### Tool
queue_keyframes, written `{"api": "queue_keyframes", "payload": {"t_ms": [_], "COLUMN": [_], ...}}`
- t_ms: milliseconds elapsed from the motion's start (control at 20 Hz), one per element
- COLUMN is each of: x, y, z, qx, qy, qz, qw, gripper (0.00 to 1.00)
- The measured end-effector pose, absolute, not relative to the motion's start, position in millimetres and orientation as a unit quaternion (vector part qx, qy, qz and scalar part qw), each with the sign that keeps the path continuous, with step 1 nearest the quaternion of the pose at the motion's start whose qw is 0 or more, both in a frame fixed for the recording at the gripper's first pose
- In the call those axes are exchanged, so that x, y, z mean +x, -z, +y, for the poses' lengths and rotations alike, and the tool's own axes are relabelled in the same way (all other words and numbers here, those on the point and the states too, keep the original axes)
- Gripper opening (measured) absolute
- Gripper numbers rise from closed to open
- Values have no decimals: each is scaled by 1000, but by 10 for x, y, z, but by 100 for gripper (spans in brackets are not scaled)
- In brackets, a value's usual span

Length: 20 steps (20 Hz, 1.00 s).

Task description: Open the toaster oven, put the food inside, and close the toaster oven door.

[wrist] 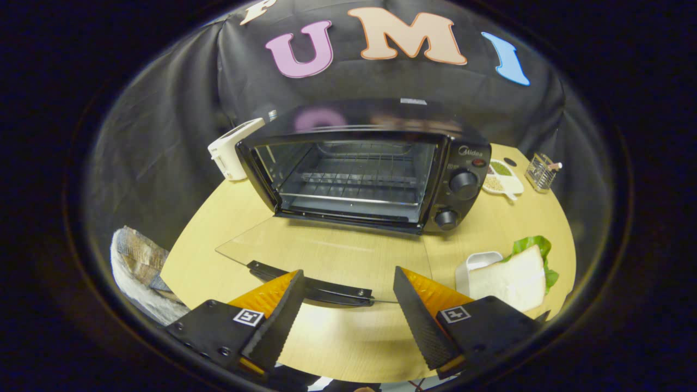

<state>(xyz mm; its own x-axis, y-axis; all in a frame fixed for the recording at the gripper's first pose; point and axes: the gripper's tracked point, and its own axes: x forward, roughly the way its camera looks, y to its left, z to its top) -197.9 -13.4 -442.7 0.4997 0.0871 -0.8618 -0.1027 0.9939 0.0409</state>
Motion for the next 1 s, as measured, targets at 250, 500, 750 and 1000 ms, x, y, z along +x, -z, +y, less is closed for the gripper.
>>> {"api": "queue_keyframes", "payload": {"t_ms": [250,500,750,1000], "x": [-2080,-2175,-2217,-2146], "y": [4636,4811,4914,4857], "z": [-148,-167,-197,-201], "qx": [4,14,12,33], "qy": [-45,-38,-35,-33], "qz": [523,544,555,547], "qw": [851,838,831,836], "gripper": [100,100,100,99]}}
